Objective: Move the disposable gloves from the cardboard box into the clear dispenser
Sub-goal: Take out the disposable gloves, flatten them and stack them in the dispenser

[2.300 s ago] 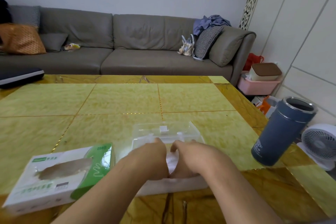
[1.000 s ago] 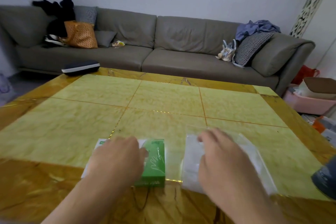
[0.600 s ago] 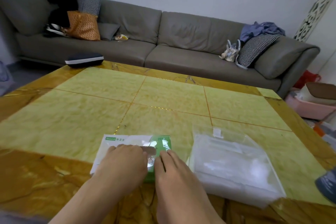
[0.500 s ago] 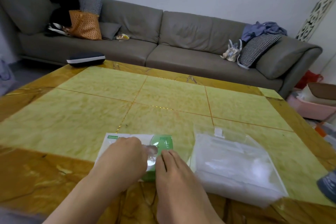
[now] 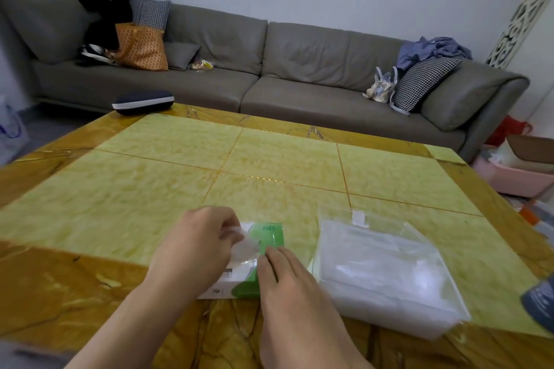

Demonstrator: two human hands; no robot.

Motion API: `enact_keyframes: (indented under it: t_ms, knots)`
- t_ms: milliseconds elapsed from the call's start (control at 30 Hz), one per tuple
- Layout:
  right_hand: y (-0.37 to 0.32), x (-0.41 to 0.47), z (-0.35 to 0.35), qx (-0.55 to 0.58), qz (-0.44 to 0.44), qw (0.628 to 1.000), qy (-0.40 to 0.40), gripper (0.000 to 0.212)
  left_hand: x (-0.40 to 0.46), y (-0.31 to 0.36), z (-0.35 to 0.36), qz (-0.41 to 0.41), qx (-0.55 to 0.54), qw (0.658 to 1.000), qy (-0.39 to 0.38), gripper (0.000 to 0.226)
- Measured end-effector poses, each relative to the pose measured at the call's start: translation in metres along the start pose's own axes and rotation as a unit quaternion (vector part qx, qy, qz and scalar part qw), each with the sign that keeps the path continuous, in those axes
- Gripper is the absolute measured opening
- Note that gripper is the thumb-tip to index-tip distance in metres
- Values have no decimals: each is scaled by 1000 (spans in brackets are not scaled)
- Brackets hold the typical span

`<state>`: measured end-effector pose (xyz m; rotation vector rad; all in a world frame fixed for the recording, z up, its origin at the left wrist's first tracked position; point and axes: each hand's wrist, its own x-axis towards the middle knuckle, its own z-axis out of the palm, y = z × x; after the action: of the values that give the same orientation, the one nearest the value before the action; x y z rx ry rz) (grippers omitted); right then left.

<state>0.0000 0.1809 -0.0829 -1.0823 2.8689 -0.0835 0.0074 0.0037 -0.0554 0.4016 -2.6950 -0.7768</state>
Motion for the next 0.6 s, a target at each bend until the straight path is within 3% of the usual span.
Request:
enact_keyframes:
  t_ms: [267,367,433,600]
  knots:
    - [1,-4,-8,38,-36,998,28,86,4,-2,-6,-25,-52,996,62,21]
    - [1,-2,-6,31,-31,999,13,84,3,-2,-4,1,-20,999,-30,12]
    - [-1,0,-8,31,-31,999,-2,91,-1,-1,1,14,14,997,-74,20]
    - [-2,-2,-14,34,-31,999,0,88,8,-9,12,1,146,988,-46,40]
